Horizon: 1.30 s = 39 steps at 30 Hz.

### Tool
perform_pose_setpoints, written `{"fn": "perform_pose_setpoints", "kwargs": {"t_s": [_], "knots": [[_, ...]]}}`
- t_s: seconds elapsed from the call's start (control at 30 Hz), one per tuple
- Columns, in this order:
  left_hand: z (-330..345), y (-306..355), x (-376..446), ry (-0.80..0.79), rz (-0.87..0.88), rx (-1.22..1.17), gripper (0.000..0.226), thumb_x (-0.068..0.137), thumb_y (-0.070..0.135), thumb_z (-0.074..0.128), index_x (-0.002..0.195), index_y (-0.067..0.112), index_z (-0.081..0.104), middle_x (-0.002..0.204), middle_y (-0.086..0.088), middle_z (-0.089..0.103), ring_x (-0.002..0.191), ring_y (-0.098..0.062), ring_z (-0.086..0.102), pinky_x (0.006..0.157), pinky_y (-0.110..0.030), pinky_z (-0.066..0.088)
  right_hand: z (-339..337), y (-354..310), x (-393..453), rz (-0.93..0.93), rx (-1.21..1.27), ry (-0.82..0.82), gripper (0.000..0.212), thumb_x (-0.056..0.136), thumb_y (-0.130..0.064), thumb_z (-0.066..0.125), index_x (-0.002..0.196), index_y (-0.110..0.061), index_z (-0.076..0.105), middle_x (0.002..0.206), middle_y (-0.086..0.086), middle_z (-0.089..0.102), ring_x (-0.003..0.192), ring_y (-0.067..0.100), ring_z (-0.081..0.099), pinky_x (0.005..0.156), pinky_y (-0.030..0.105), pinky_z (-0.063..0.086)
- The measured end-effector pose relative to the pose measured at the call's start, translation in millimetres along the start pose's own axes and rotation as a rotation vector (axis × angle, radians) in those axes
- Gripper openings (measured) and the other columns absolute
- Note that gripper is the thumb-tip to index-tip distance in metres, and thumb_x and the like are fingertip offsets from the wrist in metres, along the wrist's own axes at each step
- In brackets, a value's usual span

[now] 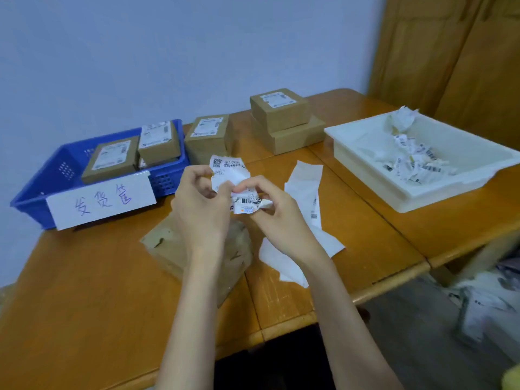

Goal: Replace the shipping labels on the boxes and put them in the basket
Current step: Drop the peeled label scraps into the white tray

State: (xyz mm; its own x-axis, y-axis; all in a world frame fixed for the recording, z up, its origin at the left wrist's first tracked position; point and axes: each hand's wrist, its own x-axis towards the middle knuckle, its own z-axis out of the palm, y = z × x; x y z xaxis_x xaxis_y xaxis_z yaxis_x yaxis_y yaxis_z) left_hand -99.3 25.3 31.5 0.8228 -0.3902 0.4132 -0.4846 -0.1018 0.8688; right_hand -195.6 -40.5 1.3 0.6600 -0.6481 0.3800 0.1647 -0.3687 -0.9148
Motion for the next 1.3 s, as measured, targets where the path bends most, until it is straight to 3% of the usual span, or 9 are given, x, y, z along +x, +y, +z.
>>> {"fn": "perform_pose_setpoints", "kwargs": {"t_s": [0.13, 0.23, 0.33, 0.47, 0.6, 0.7, 0.9, 1.1, 1.3], "knots": [[41.6, 13.3, -8.8, -0.1, -0.116, -0.183, 0.019, 0.083, 0.014, 0.074, 0.092, 0.025, 0.06, 0.07, 0.002, 0.069, 0.072, -0.018, 0.066, 0.076, -0.037, 0.052, -45.6, -8.2, -6.5, 0.092, 0.173, -0.062, 0.033, 0.086, 0.005, 0.058, 0.11, -0.017, 0.057, 0.101, -0.01, 0.064, 0.088, 0.012, 0.063, 0.084, 0.035, 0.05], [81.0, 28.3, -15.9, -0.189, -0.278, -0.409, 0.02, 0.084, 0.009, 0.073, 0.094, 0.024, 0.063, 0.08, -0.008, 0.067, 0.075, -0.02, 0.063, 0.069, -0.035, 0.054, -87.4, -7.4, -12.6, 0.14, 0.196, -0.084, 0.031, 0.084, -0.011, 0.061, 0.114, -0.019, 0.058, 0.1, -0.016, 0.066, 0.097, 0.012, 0.064, 0.092, 0.031, 0.049], [125.9, 43.2, -25.2, -0.3, -0.316, -0.429, 0.012, 0.087, 0.011, 0.071, 0.092, 0.02, 0.066, 0.075, -0.007, 0.067, 0.072, -0.016, 0.063, 0.056, -0.023, 0.051, -123.9, 6.8, -5.8, 0.186, 0.168, 0.167, 0.019, 0.094, -0.032, 0.054, 0.099, -0.019, 0.068, 0.102, -0.014, 0.067, 0.101, 0.008, 0.064, 0.088, 0.028, 0.049], [177.9, 54.0, -37.0, -0.461, -0.425, -0.462, 0.013, 0.089, 0.024, 0.071, 0.083, 0.013, 0.067, 0.081, -0.012, 0.06, 0.077, -0.025, 0.059, 0.059, -0.026, 0.049, -167.5, 26.8, 2.8, 0.204, 0.044, 0.464, 0.017, 0.09, -0.004, 0.059, 0.081, -0.016, 0.066, 0.091, -0.006, 0.066, 0.073, 0.003, 0.058, 0.071, 0.019, 0.046], [213.6, 70.0, -43.9, -0.626, -0.678, -0.571, 0.051, 0.092, 0.064, 0.051, 0.098, 0.016, 0.068, 0.088, 0.001, 0.07, 0.082, -0.015, 0.067, 0.062, -0.026, 0.051, -215.7, 35.1, 13.5, 0.223, -0.108, 0.688, 0.022, 0.085, -0.005, 0.065, 0.087, -0.027, 0.066, 0.094, -0.003, 0.066, 0.079, 0.013, 0.057, 0.071, 0.023, 0.045], [238.8, 63.8, -57.0, -0.636, -0.666, -0.45, 0.034, 0.096, 0.05, 0.056, 0.09, 0.017, 0.059, 0.078, 0.001, 0.058, 0.07, -0.012, 0.055, 0.058, -0.025, 0.045, -261.7, 39.8, 24.8, 0.305, -0.309, 0.819, 0.023, 0.084, -0.004, 0.066, 0.086, -0.027, 0.064, 0.077, -0.01, 0.052, 0.067, 0.006, 0.048, 0.056, 0.015, 0.037], [263.5, 48.0, -74.6, -0.682, -0.778, -0.508, 0.021, 0.097, 0.034, 0.061, 0.097, 0.013, 0.065, 0.078, 0.0, 0.059, 0.071, -0.012, 0.056, 0.057, -0.024, 0.046, -296.0, 57.5, 37.2, 0.571, -0.827, 0.378, 0.035, 0.079, 0.005, 0.041, 0.078, -0.02, 0.066, 0.074, -0.01, 0.053, 0.071, 0.015, 0.053, 0.057, 0.024, 0.039], [268.0, 52.5, -75.0, -0.654, -0.673, -0.514, 0.019, 0.099, 0.018, 0.053, 0.085, 0.014, 0.065, 0.068, 0.003, 0.056, 0.061, -0.007, 0.053, 0.049, -0.017, 0.045, -286.7, 66.8, 54.9, 0.913, -1.139, 0.007, 0.013, 0.074, -0.01, 0.064, 0.079, -0.018, 0.056, 0.078, -0.003, 0.06, 0.073, 0.017, 0.055, 0.058, 0.024, 0.035], [270.4, 50.0, -75.8, -0.652, -0.66, -0.527, 0.018, 0.1, 0.019, 0.052, 0.087, 0.013, 0.064, 0.069, 0.002, 0.056, 0.061, -0.007, 0.053, 0.049, -0.016, 0.045, -284.4, 69.4, 57.6, 0.962, -1.153, -0.059, 0.018, 0.075, -0.024, 0.065, 0.066, -0.022, 0.049, 0.069, -0.007, 0.053, 0.067, 0.015, 0.051, 0.056, 0.023, 0.032]]}}
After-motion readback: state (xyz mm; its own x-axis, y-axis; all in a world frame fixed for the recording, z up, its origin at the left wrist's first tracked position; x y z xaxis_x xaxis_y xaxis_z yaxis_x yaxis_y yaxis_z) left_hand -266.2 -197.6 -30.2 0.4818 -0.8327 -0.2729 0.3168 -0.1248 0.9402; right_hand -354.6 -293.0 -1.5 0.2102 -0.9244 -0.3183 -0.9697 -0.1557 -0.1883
